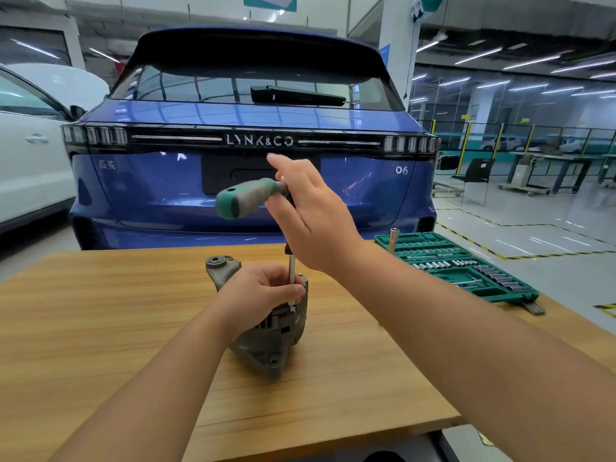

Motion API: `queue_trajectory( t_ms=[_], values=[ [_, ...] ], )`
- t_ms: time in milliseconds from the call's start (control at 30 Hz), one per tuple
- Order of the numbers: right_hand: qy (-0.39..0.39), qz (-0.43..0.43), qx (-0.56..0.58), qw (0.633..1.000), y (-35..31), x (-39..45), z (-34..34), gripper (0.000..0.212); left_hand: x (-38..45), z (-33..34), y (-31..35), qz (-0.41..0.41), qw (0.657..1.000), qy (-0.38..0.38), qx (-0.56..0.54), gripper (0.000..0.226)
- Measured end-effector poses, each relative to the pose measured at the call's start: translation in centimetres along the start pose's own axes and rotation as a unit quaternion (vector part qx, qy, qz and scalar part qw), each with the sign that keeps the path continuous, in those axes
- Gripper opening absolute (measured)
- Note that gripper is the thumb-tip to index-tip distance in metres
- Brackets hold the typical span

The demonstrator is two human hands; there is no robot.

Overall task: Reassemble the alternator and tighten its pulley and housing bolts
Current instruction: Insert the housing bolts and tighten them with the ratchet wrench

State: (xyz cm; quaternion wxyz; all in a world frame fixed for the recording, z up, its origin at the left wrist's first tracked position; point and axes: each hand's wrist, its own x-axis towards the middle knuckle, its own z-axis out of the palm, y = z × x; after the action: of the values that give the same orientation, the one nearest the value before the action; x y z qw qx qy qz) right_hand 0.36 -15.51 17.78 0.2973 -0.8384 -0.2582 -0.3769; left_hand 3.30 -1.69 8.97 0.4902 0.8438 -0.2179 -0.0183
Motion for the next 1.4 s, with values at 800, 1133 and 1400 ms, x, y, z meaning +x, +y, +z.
queue_trajectory(
  t_ms=[800,1133,1400],
  values=[
    [0.062,0.455,0.553,0.695,-0.7,3.7,-0.4,0.017,0.2,0.2,0.1,-0.005,1.000,-0.002,0.009,0.017],
    [0.036,-0.089,-0.035,0.995,0.9,1.3,-0.4,0.031,-0.1,0.1,0.3,-0.002,1.000,0.007,0.012,0.011],
    [-0.036,-0.051,-0.037,0.997,1.1,1.4,-0.6,0.052,-0.4,0.4,0.9,-0.013,1.000,0.010,0.011,0.014]
  ],
)
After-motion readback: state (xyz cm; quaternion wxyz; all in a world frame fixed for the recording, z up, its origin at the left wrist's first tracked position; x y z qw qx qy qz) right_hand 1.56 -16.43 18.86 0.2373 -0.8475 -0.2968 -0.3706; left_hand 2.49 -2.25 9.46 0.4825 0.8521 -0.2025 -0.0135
